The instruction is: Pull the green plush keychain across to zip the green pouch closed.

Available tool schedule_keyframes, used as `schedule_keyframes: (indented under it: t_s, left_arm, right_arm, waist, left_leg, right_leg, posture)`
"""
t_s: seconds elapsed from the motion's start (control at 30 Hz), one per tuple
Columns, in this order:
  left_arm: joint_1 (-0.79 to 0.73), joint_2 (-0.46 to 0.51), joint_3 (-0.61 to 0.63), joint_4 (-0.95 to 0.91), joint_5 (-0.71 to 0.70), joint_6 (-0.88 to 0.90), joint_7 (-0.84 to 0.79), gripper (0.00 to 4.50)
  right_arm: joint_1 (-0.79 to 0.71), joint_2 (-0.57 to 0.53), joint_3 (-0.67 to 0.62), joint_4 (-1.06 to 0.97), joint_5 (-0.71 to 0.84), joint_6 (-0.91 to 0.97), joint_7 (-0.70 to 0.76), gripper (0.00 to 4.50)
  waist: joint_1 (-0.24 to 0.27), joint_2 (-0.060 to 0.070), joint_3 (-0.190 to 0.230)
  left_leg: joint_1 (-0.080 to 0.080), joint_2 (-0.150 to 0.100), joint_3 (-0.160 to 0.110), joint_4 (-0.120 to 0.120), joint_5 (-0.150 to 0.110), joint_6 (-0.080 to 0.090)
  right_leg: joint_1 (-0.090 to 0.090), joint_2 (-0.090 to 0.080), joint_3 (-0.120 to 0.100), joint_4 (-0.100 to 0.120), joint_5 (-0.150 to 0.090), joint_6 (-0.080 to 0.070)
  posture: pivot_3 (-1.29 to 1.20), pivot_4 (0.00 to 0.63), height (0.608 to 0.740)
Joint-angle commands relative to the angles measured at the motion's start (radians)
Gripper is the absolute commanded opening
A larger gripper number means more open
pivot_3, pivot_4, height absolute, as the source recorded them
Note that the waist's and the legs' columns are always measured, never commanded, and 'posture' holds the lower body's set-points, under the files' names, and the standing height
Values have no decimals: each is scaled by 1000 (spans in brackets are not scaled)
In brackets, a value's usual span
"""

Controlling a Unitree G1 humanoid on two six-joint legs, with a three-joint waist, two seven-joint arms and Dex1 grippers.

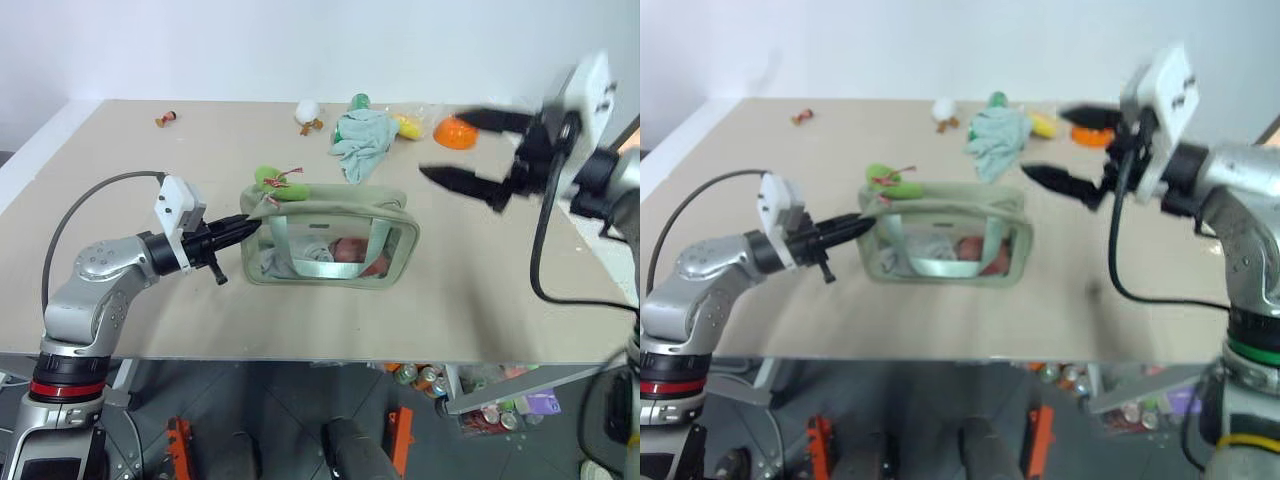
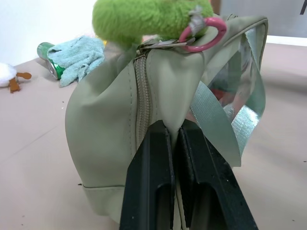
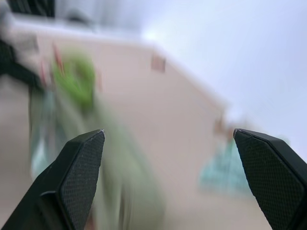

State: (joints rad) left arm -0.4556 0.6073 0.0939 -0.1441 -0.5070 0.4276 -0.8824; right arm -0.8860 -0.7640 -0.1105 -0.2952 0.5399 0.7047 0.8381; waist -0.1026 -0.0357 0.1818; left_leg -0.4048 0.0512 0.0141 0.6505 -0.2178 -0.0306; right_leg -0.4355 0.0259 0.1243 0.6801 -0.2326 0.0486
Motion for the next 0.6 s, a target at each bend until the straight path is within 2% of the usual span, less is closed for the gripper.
schedule_keyframes:
  t_s: [0.03, 0.27, 0.4, 0.6]
  left_arm:
    - [4, -6, -10, -15, 17, -17, 6, 0]
    - [11, -15, -29, -34, 23, -28, 20, 0]
    - [23, -12, -25, -39, 24, -31, 21, 0]
    - [20, -12, -32, -37, 26, -34, 24, 0]
  right_arm:
    - [-71, 162, 184, -55, -41, 24, -101, 4460]
    - [-184, 291, 284, 101, -151, -17, -136, 4460]
    - [-212, 315, 300, 137, -164, -30, -104, 4460]
    - [-177, 325, 341, 138, -178, -52, -49, 4460]
  waist:
    - [-1, 0, 0]
    - [27, 0, 0]
    - [27, 0, 0]
    - [27, 0, 0]
  left_leg:
    - [0, 1, 0, 0, 0, 0]
    - [-12, -4, -3, 2, 0, 0]
    - [-13, -5, -3, 1, -1, 0]
    - [-13, -4, -8, 1, -1, 1]
  right_leg:
    - [0, 1, 0, 0, 0, -1]
    - [-7, -6, -3, -1, 0, 0]
    - [-6, -7, -4, -1, 0, -1]
    - [-6, -7, -9, -1, -1, -1]
  posture:
    - [0, 150, 739]
    - [0, 150, 739]
    - [0, 150, 739]
    - [0, 150, 739]
